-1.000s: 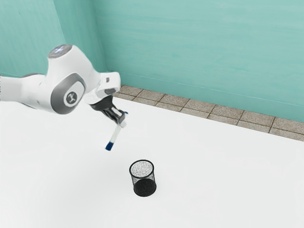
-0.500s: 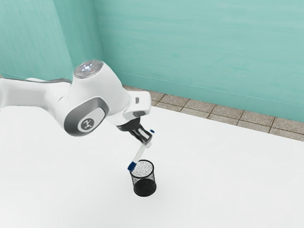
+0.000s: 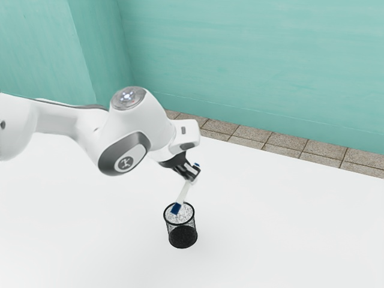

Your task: Put the marker into the pen holder.

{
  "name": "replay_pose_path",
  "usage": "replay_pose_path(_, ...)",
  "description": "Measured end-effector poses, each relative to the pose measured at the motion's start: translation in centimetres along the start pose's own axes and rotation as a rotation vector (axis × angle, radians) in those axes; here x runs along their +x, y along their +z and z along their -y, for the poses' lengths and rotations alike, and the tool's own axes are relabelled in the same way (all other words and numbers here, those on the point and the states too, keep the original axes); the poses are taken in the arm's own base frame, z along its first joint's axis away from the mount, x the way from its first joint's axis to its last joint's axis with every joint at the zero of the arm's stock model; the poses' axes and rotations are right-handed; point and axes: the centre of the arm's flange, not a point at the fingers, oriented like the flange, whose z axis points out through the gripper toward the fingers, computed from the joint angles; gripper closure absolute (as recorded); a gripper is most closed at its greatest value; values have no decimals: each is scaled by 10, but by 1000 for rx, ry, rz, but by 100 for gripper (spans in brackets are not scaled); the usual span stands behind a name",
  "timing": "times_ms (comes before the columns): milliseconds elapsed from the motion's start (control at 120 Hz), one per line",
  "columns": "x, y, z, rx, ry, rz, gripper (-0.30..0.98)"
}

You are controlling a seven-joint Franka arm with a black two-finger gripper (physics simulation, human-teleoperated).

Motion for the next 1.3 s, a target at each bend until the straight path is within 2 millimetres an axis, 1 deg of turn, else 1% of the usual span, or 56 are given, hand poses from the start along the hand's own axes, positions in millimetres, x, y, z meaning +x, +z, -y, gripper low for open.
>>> replay_pose_path(267,2,18,24,18,-52,-12,79)
replay_pose_path(392,1,22,28,19,-67,-14,79)
replay_pose_path(492,-1,23,21,13,-66,-14,79)
replay_pose_path(617,-5,25,4,1,-51,-11,79)
replay_pose_path(733,-17,29,-13,-10,-38,7,79)
replay_pose_path(817,-25,32,-18,-12,-41,22,78)
replay_pose_path(1000,-27,27,-19,-15,-44,16,38)
replay_pose_path(1067,-23,15,-19,-16,-41,-5,28)
replay_pose_path(1108,-19,1,-17,-16,-43,-22,23)
replay_pose_path(1142,-15,-12,-12,-13,-51,-32,20)
replay_pose_path(1167,-13,-18,-3,-6,-67,-35,17)
replay_pose_path(1233,-4,-44,35,18,-132,-56,13)
replay_pose_path(1267,7,-60,46,28,-152,-63,11)
replay_pose_path(1300,23,-81,53,36,-167,-71,9)
